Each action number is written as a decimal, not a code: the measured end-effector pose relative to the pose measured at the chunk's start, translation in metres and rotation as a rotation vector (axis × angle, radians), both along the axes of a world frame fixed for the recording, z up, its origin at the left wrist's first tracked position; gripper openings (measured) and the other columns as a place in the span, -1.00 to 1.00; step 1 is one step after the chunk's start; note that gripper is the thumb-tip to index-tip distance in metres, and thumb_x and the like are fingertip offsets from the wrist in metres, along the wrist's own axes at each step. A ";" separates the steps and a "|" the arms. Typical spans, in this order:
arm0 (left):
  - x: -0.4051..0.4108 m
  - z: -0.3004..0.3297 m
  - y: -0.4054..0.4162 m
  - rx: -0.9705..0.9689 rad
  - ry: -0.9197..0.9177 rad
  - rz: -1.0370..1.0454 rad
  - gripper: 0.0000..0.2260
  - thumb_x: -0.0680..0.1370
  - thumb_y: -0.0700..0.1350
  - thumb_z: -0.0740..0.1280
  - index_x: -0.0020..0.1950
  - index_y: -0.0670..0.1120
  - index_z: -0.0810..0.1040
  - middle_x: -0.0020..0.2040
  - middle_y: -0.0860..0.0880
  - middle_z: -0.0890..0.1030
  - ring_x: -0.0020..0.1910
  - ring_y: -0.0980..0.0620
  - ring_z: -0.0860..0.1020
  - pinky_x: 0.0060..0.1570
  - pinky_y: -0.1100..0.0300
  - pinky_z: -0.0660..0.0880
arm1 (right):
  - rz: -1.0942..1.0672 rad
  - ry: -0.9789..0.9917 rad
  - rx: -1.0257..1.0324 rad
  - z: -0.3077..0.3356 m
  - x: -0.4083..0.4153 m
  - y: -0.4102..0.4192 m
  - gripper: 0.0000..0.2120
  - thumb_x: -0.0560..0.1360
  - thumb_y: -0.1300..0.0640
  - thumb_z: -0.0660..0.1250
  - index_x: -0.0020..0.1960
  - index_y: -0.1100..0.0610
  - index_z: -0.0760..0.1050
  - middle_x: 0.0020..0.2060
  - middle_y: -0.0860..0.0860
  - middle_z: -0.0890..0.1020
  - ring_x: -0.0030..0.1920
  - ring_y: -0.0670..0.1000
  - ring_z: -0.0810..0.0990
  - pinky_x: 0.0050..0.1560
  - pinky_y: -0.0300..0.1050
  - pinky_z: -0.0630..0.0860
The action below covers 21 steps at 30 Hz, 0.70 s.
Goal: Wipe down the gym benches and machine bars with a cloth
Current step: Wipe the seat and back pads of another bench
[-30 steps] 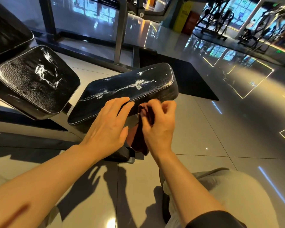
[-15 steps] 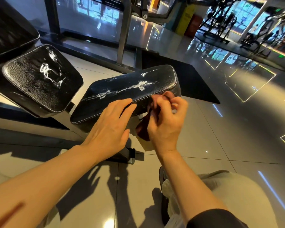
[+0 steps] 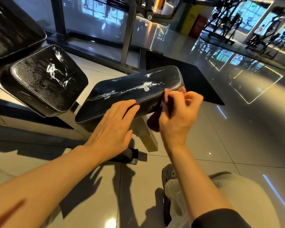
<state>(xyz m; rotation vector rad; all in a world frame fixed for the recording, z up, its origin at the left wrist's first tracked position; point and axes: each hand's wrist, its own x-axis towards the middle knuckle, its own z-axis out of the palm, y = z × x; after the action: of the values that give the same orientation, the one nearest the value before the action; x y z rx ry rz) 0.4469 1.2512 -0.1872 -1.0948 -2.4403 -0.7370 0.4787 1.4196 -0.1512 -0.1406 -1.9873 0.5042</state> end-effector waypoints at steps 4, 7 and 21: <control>0.002 0.001 0.003 0.004 0.008 -0.004 -0.36 0.39 -0.22 0.48 0.43 -0.20 0.35 0.41 -0.15 0.35 0.40 -0.13 0.31 0.33 -0.07 0.38 | 0.115 -0.203 0.175 -0.026 0.003 -0.015 -0.70 0.34 0.41 0.45 0.03 0.18 0.58 0.02 0.12 0.40 0.03 0.07 0.43 -0.09 -0.23 0.47; 0.002 0.003 0.002 0.010 0.004 -0.013 -0.37 0.38 -0.22 0.48 0.42 -0.21 0.36 0.41 -0.16 0.36 0.40 -0.13 0.31 0.32 -0.08 0.39 | 0.136 -0.170 0.180 -0.025 0.010 -0.014 -0.72 0.34 0.43 0.43 0.02 0.21 0.60 0.02 0.09 0.37 0.05 0.05 0.43 0.01 -0.23 0.49; 0.002 0.002 0.005 -0.004 0.009 0.009 -0.38 0.40 -0.21 0.48 0.42 -0.22 0.36 0.41 -0.17 0.36 0.39 -0.15 0.33 0.33 -0.08 0.39 | -0.051 0.003 0.058 -0.010 0.006 -0.008 -0.69 0.45 0.26 0.39 0.19 0.20 0.57 0.20 0.27 0.50 0.20 0.11 0.38 0.22 -0.52 0.22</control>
<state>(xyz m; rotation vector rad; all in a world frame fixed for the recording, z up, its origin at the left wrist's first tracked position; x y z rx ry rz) 0.4487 1.2558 -0.1848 -1.0853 -2.4383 -0.7234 0.4847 1.4121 -0.1614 -0.1531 -1.9884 0.4132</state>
